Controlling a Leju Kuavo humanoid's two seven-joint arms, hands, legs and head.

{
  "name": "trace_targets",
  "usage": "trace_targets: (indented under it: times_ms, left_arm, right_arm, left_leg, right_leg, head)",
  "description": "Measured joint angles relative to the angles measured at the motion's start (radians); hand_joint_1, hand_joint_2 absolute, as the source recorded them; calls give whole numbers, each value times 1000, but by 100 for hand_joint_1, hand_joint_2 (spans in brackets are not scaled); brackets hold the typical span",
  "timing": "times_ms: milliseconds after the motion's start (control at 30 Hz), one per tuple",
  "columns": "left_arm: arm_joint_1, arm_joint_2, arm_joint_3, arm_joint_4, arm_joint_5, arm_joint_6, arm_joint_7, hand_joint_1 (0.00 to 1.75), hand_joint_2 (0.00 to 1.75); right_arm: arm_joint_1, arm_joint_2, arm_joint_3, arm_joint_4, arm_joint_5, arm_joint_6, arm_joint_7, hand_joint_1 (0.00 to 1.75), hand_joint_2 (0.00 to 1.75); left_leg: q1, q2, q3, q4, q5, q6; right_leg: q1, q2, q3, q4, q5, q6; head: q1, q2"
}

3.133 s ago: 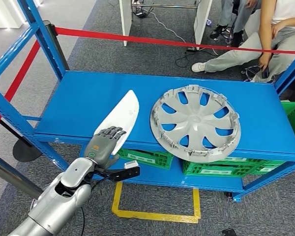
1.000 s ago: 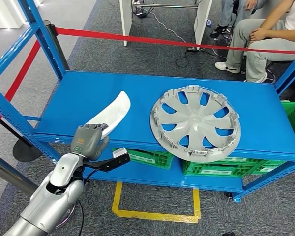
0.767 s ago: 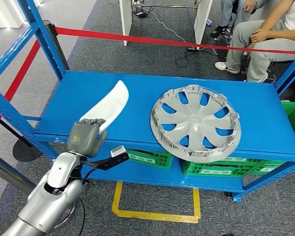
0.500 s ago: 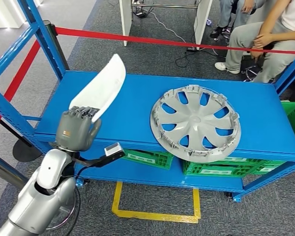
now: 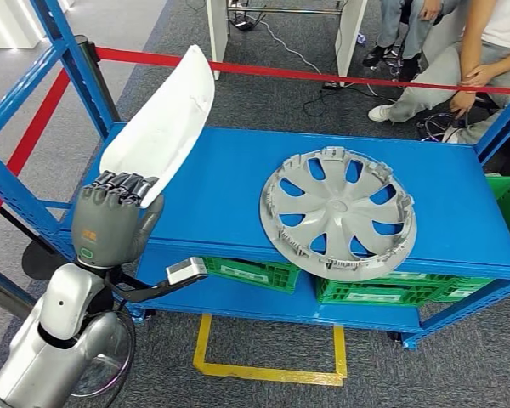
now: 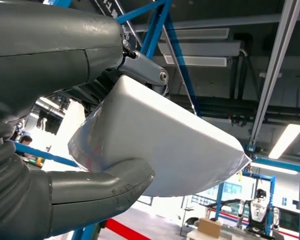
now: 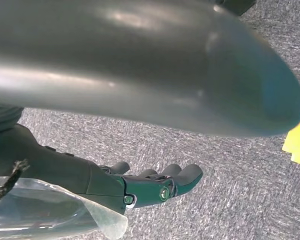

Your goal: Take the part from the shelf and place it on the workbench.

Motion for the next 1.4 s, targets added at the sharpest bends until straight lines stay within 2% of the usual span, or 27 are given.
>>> trace_targets:
  times_ms: [733, 800, 933, 1000, 1400]
  left_arm:
    - [28, 15, -11, -27, 13, 11, 2, 175, 175]
    - [34, 15, -7, -31, 33, 3, 1, 175, 175]
    - [46, 30, 6, -39, 62, -11, -14, 175, 175]
    - [52, 38, 13, -43, 62, -12, -19, 175, 175]
    - [73, 62, 31, -55, 42, -12, -20, 175, 175]
  right_arm:
    - [-18, 3, -40, 11, 24, -5, -12, 0, 0]
    - [-23, 4, -48, 17, 20, -29, -12, 0, 0]
    - [-38, 7, -66, 80, 1, -160, -2, 0, 0]
    - [-43, 8, -70, 115, -2, -193, 0, 0, 0]
    - [-57, 8, -93, 178, 0, -204, 0, 0, 0]
  left_leg:
    - [0, 0, 0, 0, 0, 0]
    - [0, 0, 0, 0, 0, 0]
    - [0, 0, 0, 0, 0, 0]
    - [0, 0, 0, 0, 0, 0]
    - [0, 0, 0, 0, 0, 0]
  right_leg:
    - [0, 0, 0, 0, 0, 0]
    - [0, 0, 0, 0, 0, 0]
    - [0, 0, 0, 0, 0, 0]
    - [0, 0, 0, 0, 0, 0]
    - [0, 0, 0, 0, 0, 0]
  head:
    - [0, 0]
    - [0, 0]
    - [0, 0]
    - [0, 0]
    - [0, 0]
